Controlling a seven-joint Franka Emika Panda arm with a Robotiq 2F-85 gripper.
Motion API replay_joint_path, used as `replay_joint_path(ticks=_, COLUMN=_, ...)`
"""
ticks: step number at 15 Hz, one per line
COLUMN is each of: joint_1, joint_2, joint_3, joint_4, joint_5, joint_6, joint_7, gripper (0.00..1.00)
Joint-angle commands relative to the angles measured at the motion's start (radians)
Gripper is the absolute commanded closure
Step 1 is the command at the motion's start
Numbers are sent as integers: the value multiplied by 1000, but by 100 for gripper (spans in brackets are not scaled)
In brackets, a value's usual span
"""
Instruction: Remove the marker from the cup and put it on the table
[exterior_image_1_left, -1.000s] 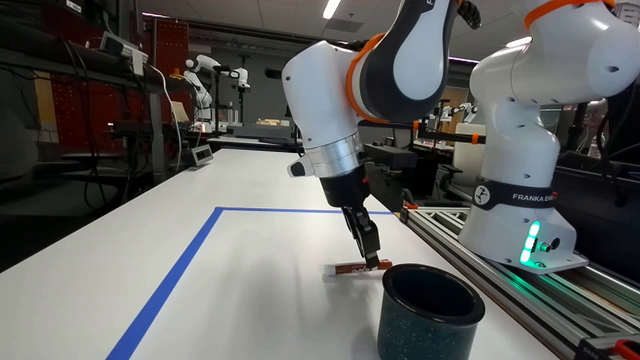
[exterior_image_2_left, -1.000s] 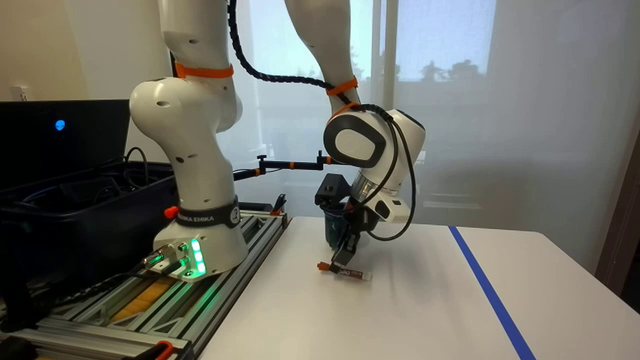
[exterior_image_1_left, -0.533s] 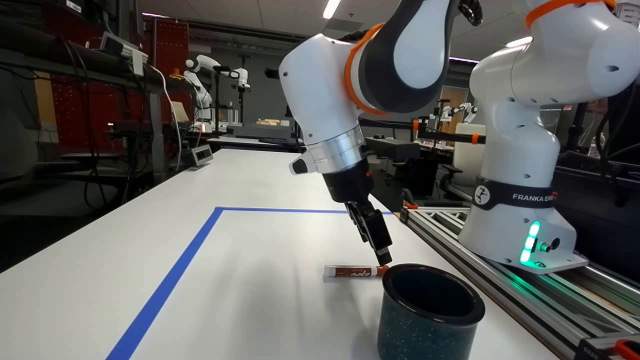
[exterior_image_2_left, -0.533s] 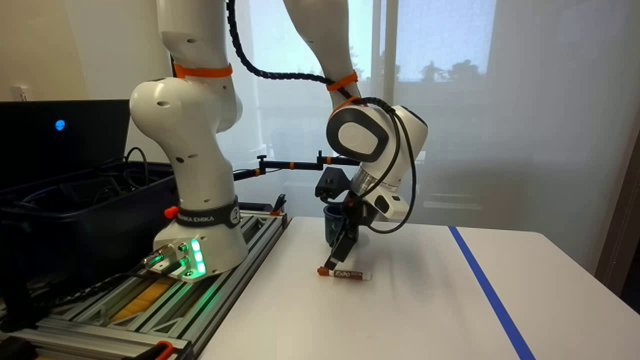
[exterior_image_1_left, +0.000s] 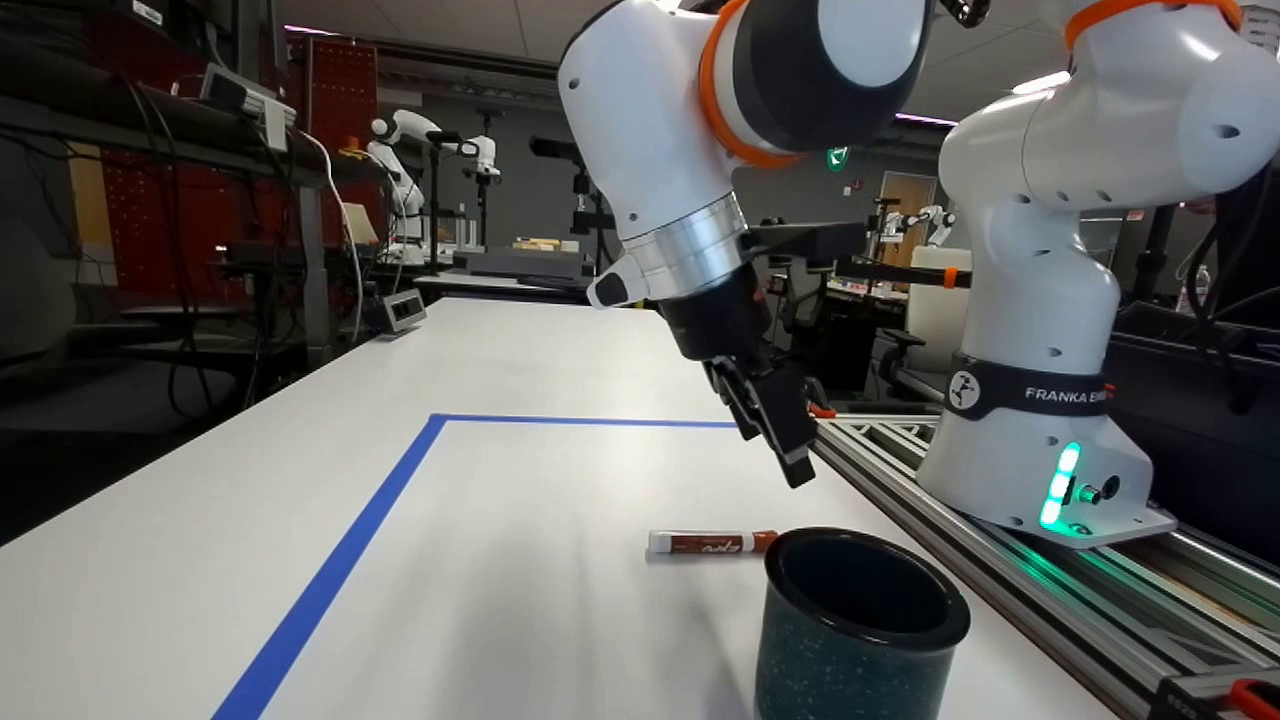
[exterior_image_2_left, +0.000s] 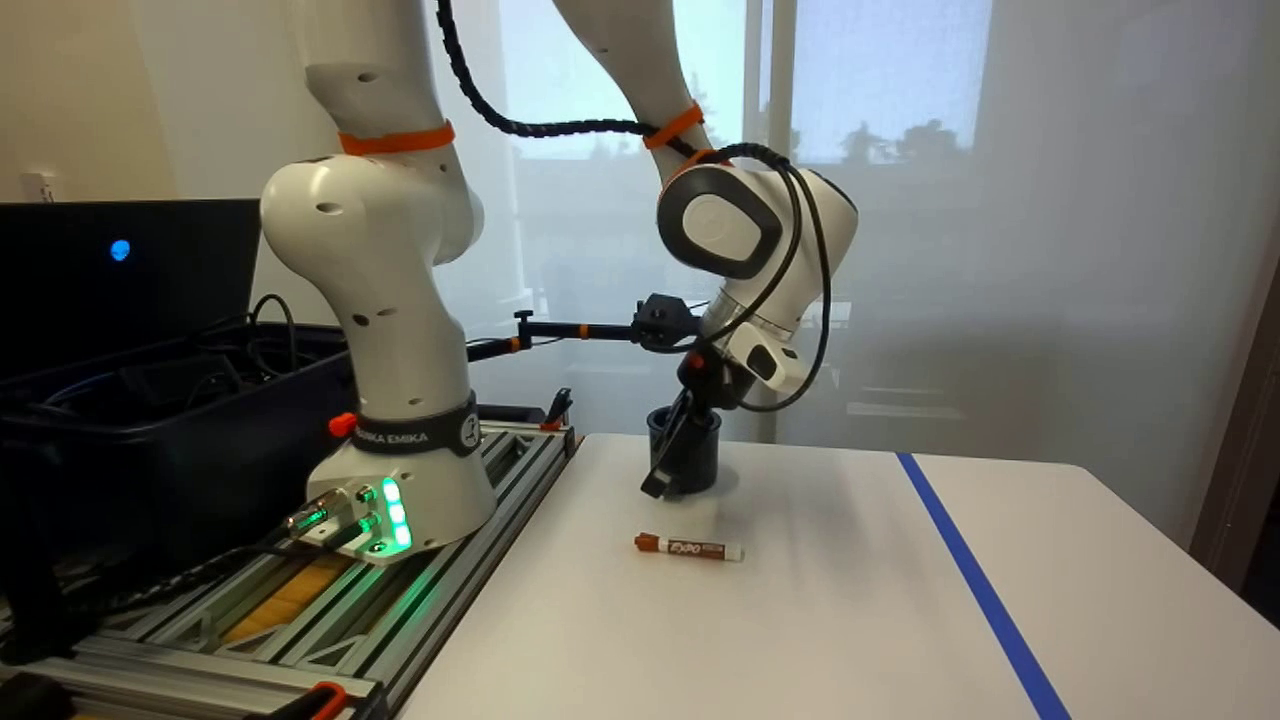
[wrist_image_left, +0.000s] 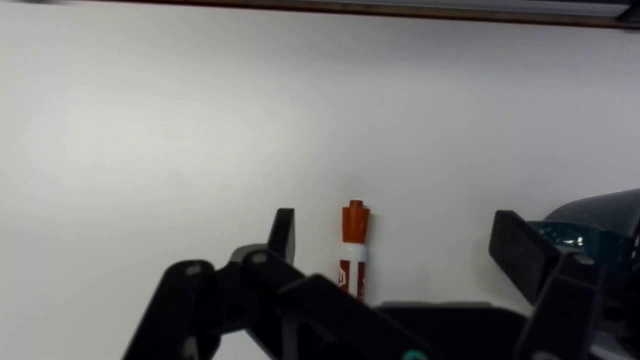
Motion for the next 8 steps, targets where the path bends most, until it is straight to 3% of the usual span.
replay_joint_path(ticks=1, joint_1=2, joint_2=5, joint_3=-3, joint_4=1, joint_5=-1, joint_6=-1, joint_7=0, gripper=0)
replay_joint_path(ticks=8, joint_1=1, joint_2=16, joint_3=-5, joint_4=2, joint_5=-1, joint_6=0, joint_7=0, gripper=0)
